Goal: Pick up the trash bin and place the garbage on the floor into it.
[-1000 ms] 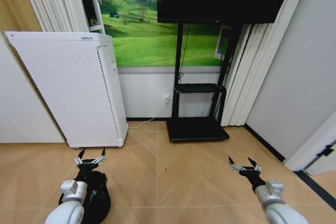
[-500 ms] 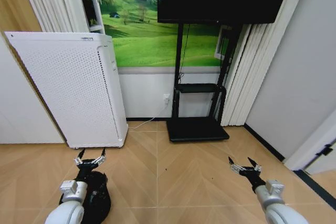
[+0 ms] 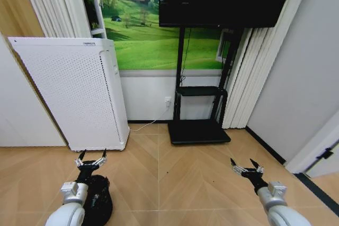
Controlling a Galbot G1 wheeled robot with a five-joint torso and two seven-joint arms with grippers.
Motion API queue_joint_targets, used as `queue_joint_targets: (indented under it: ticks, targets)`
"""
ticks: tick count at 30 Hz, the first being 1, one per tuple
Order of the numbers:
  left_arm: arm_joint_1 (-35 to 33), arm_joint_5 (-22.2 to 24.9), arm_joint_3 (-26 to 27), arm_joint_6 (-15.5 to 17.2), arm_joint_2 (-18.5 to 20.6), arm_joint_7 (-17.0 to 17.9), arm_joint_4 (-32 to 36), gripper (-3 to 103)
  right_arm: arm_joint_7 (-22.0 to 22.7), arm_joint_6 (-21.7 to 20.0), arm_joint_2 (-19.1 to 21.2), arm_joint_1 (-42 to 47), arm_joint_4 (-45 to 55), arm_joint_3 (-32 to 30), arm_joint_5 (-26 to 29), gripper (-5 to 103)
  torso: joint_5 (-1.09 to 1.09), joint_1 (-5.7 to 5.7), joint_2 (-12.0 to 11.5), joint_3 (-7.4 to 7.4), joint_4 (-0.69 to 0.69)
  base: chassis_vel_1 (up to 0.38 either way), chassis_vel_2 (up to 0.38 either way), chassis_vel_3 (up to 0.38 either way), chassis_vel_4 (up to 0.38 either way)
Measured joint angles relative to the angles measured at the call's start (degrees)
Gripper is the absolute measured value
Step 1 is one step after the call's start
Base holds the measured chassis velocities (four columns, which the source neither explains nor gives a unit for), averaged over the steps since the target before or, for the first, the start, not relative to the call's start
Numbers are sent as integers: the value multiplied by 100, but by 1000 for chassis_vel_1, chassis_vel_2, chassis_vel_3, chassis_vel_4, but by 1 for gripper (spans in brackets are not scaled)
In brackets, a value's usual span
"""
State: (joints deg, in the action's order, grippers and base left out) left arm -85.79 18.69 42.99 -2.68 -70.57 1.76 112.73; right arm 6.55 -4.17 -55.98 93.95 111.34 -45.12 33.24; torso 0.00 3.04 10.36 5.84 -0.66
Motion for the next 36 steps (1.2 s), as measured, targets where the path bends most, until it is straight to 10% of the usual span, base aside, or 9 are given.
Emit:
queue_joint_targets:
  ticks: [36]
  targets:
    - [0,0,0,1,0,0,0,100,0,0,0,0,0,0,0,100,0,227,849,623,0,0,0,0,0]
